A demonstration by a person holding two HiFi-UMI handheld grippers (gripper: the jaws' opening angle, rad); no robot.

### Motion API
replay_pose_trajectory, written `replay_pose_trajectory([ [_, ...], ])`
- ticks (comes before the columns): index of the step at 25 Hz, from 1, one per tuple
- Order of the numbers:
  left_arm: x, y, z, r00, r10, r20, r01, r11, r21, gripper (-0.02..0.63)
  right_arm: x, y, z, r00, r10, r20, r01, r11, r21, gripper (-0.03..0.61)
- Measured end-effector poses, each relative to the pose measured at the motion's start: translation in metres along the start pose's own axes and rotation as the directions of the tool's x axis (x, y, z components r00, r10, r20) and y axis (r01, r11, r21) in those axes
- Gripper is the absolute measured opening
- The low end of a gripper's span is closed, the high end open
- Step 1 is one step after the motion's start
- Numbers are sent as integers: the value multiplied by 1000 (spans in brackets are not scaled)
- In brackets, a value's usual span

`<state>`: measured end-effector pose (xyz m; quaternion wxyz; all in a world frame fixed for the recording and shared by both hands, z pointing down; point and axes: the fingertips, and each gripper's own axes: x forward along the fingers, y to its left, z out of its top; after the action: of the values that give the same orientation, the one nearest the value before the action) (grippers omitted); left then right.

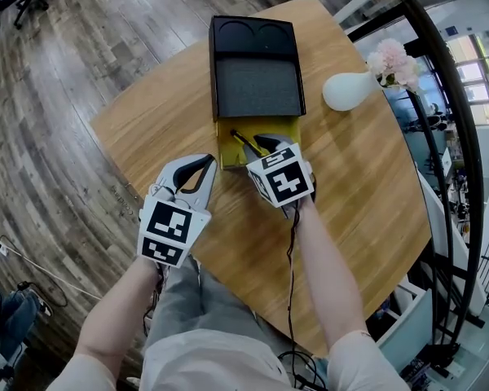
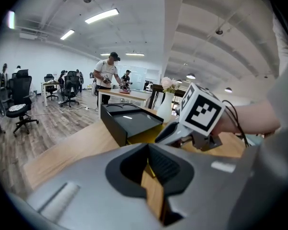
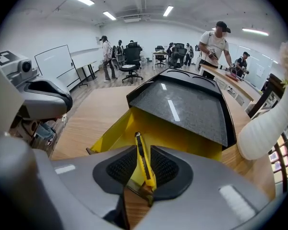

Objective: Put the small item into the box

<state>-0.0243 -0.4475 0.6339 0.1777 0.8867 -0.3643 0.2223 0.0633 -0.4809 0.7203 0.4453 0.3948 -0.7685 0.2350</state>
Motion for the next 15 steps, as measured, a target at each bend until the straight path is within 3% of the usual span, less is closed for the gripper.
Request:
replay_pose_trajectory([
  [4, -5, 4, 0, 1000, 10, 2, -10, 1000, 0, 2, -4, -2, 2, 1000, -12, 28, 12, 1000, 24, 89],
  [9, -21, 7, 22, 997, 42, 66, -43, 999, 0, 2, -27, -12, 15, 992, -92, 81, 93, 996, -11, 87],
  [15, -45, 1, 43, 995, 46, 92, -48, 999, 17, 2, -66, -6, 34, 982, -113, 154, 111, 994, 23, 84],
])
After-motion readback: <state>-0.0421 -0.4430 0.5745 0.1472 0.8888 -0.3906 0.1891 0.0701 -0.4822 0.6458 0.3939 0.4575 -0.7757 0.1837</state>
